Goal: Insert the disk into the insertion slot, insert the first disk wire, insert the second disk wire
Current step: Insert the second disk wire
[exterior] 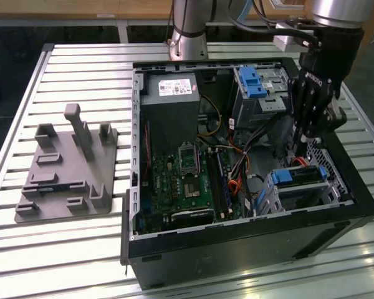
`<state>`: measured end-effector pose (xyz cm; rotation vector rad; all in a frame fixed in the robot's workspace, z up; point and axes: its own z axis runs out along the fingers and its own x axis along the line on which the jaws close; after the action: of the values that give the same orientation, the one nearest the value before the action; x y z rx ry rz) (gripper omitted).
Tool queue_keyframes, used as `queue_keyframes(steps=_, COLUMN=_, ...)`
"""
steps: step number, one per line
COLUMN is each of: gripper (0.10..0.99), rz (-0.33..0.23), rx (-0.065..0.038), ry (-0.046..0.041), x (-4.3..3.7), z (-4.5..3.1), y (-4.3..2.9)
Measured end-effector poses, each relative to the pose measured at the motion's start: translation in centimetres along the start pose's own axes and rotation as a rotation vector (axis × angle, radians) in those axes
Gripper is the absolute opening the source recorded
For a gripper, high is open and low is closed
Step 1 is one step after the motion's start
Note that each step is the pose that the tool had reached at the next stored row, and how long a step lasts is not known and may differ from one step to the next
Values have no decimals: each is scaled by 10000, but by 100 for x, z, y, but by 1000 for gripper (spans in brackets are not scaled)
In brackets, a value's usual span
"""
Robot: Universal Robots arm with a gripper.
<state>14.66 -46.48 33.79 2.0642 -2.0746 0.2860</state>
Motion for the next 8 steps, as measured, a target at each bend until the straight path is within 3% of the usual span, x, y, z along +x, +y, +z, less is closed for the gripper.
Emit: queue_keyframes(steps=8, gripper=145, rz=-3, rx=-3, ry=-544, x=135, z=51, y=-1)
